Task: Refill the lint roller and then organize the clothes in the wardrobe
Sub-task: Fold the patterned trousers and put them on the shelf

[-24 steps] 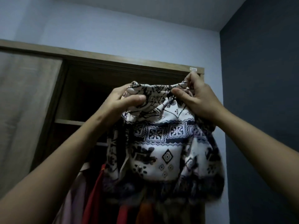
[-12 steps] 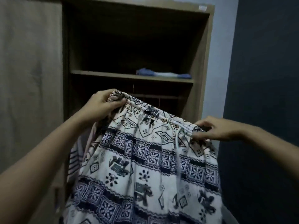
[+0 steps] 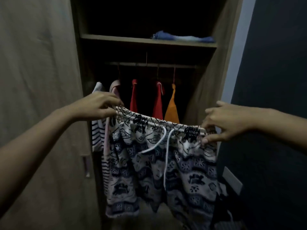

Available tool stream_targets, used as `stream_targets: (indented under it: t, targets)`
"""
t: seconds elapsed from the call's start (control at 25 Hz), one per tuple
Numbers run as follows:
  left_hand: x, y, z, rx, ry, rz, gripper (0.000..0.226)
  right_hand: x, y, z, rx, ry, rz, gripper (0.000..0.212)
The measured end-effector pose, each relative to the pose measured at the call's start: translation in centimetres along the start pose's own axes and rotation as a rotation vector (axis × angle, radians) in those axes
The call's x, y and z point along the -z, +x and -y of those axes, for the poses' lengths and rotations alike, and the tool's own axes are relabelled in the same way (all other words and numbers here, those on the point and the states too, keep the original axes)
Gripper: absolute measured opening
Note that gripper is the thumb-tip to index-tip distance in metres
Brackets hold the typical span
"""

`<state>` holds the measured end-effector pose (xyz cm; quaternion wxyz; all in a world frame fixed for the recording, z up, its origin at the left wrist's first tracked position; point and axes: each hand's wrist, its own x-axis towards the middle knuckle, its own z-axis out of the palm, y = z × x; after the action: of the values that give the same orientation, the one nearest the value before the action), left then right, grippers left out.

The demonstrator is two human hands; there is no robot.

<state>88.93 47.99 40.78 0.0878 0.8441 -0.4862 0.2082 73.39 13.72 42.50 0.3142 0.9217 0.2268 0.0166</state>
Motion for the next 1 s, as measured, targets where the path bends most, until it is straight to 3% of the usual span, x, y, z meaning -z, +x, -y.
stream_targets:
  t: [0.08,0.16,0.24,0.32,0.4,0.52,0.68,0.76,0.84,1.0]
  targets:
    - [-0.5,-0.8,1.1,0.007,0.033,0.005,0.053,0.7,0.2,0.0,-0.089,-0.168,-0.087,0.056]
    - [-0.5,-1.8,1.2,0.029,0.000,-0.037,0.046,2.1,0.0,0.3,-0.231,-0.236,-0.300,0.049]
    - [0.1,-2.5,1.1,0.084,-0.069,-0.218,0.039,3.5,-0.7,0.8,-0.375,-0.226,-0.596,0.028]
    - [0.7,-2.6,0.7,0.141,-0.134,-0.406,0.031,4.5,-0.7,1.3,-0.513,-0.063,-0.774,0.027]
    - [0.6,-2.3,0.4,0.180,-0.249,-0.422,0.022,4.4,0.1,1.8,-0.571,0.143,-0.781,0.029]
    - [-0.4,-1.7,0.8,0.243,-0.409,-0.382,0.025,3.0,0.8,2.9,-0.530,0.417,-0.615,0.024]
    - [-1.2,-2.3,0.5,0.309,-0.814,-0.458,0.026,2.3,0.8,4.2,-0.580,0.902,-0.663,0.029]
    - [-1.7,-3.1,0.6,0.380,-0.945,-0.406,0.032,1.9,0.9,4.8,-0.608,1.004,-0.563,0.040]
    - [-1.7,-4.1,1.0,0.378,-0.971,-0.346,0.032,1.2,1.0,5.5,-0.538,1.133,-0.490,0.035]
    - [-1.7,-6.0,1.5,0.297,-1.103,-0.322,0.047,-0.1,1.4,7.1,-0.379,1.618,-0.675,0.023]
